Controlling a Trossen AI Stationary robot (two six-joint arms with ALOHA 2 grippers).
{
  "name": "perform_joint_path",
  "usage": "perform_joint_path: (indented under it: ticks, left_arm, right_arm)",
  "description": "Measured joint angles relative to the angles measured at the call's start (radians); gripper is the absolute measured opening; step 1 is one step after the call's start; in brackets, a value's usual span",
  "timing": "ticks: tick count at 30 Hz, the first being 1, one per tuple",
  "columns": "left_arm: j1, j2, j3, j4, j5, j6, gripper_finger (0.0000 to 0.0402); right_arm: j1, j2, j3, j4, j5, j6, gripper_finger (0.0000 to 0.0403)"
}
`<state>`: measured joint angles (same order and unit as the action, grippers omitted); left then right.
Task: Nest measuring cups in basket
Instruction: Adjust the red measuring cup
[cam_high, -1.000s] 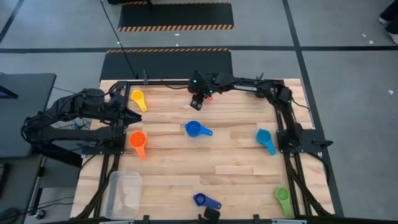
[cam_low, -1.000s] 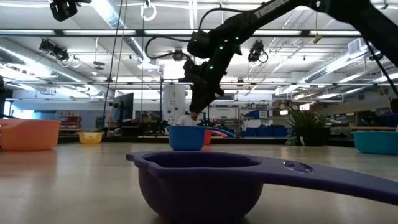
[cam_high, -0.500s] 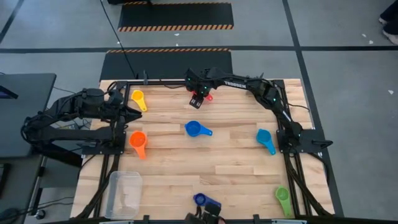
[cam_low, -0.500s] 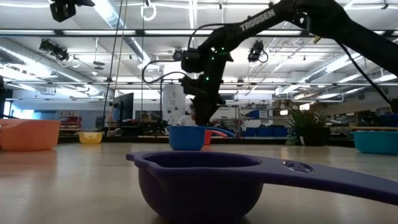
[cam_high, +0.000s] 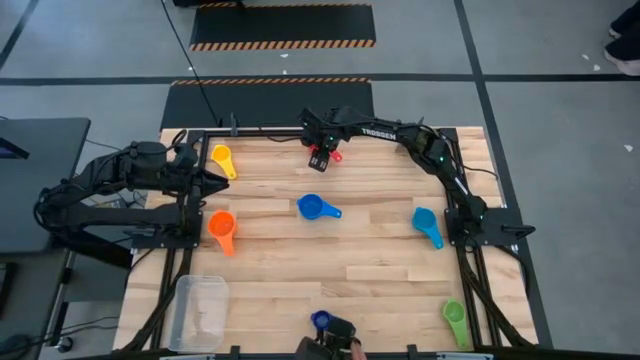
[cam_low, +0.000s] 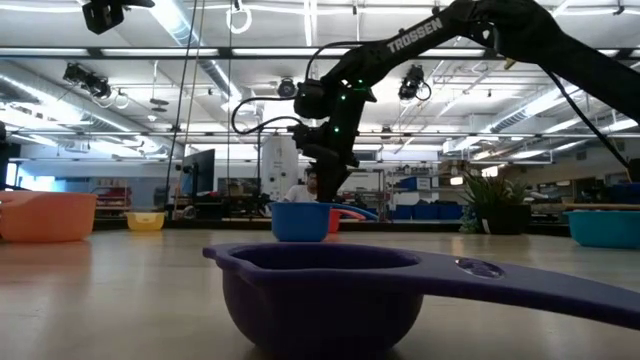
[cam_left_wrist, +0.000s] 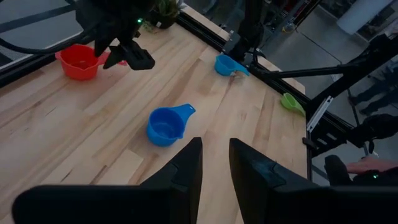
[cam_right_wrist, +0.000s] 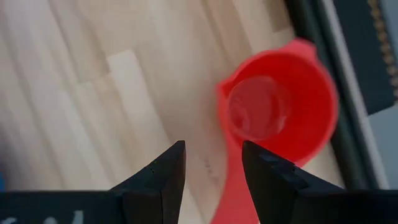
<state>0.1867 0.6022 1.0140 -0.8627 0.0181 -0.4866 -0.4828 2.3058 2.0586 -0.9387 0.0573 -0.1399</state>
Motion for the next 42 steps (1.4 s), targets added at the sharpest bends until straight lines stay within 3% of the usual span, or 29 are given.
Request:
perform_joint_path:
  ticks: [8, 24, 28, 35, 38, 42]
  left_arm:
    - [0.000, 0.000, 0.000, 0.000, -0.037, 0.000, 0.0087]
    - [0.000, 0.000, 0.000, 0.031, -0.044, 0.000, 0.0087]
    - [0.000, 0.000, 0.000, 0.032, -0.044, 0.001, 0.0087]
    - [0.000, 0.000, 0.000, 0.032, -0.044, 0.000, 0.0087]
    - [0.000, 0.000, 0.000, 0.032, -0.044, 0.000, 0.0087]
    - [0.000, 0.000, 0.000, 0.034, -0.044, 0.000, 0.0087]
  right_arm:
    - [-0.013, 0.000, 0.000, 0.011, -0.078, 0.006, 0.0164]
    - [-0.032, 0.000, -0.049, 0.032, -0.081, -0.041, 0.0164]
    - [-0.029, 0.001, -0.086, 0.059, -0.024, -0.084, 0.0164]
    - [-0.030, 0.002, -0.124, 0.115, -0.018, -0.099, 0.0162]
    - [-0.030, 0.001, -0.122, 0.123, -0.017, -0.099, 0.0142]
    - [-0.031, 0.001, -0.122, 0.118, -0.015, -0.099, 0.0068]
